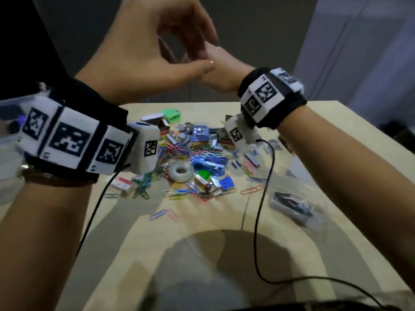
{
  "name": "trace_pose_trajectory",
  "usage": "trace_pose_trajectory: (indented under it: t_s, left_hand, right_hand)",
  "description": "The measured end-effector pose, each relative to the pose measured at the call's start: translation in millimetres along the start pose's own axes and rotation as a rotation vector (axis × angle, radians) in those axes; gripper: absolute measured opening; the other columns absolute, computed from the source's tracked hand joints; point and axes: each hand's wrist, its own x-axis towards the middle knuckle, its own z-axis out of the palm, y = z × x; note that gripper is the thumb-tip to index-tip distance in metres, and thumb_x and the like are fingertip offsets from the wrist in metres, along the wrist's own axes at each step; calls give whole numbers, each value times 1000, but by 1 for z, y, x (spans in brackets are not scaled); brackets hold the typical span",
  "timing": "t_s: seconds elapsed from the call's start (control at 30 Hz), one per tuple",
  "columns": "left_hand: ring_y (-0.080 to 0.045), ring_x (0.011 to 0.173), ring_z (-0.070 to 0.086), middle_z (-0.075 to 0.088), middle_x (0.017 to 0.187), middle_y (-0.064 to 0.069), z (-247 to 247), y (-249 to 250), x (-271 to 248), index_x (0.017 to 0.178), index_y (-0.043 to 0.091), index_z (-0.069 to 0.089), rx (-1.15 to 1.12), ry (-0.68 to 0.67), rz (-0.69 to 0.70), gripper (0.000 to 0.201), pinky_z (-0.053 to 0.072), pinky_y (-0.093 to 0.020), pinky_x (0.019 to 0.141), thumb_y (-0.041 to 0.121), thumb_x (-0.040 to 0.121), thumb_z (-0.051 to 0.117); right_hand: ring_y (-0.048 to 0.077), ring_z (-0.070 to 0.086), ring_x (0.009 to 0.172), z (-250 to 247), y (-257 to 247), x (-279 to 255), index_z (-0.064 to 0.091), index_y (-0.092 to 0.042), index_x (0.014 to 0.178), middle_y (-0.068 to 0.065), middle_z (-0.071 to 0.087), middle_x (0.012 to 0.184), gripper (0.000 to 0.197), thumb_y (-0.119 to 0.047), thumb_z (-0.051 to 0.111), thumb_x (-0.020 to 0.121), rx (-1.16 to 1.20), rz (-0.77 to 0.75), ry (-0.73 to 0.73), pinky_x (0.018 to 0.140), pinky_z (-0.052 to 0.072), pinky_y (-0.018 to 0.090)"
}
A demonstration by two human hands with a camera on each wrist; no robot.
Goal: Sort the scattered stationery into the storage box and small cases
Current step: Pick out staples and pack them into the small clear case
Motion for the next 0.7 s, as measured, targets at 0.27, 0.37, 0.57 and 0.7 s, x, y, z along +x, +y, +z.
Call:
trace_pose_trajectory:
  t_s: [0.27, 0.37, 0.57, 0.7]
  left_hand:
    - [-10, 78, 67, 71, 87, -4, 83, -34, 52, 95, 11, 69, -118, -268, -33, 10, 53, -16, 68, 16, 88, 67]
    - [-5, 73, 68, 71, 84, -3, 118, -37, 69, 97, 8, 68, -134, -436, -119, 9, 55, -17, 59, 13, 90, 64]
    - [-13, 79, 62, 67, 90, -3, 182, -42, 90, 100, 10, 69, 50, -599, -160, 14, 51, -28, 72, 18, 88, 68]
    - [-20, 104, 57, 61, 113, -5, 212, -40, 93, 109, 13, 64, 92, -636, -170, 29, 47, -31, 87, 25, 84, 73]
  right_hand:
    - [18, 68, 87, -46, 54, -66, 70, -8, 104, 5, 72, 97, 27, -16, 44, 101, -129, 427, -187, 82, 55, 33]
    - [18, 71, 84, -52, 77, -85, 69, -2, 107, 9, 73, 97, 28, -17, 46, 102, -60, 590, -221, 78, 59, 37]
    - [31, 70, 92, -57, 126, -131, 67, 6, 102, 19, 71, 99, 35, -27, 68, 91, -80, 940, -256, 81, 57, 46]
    - [28, 71, 92, -50, 145, -158, 68, 0, 97, 13, 74, 95, 64, -55, 81, 65, -155, 1088, -518, 82, 55, 39]
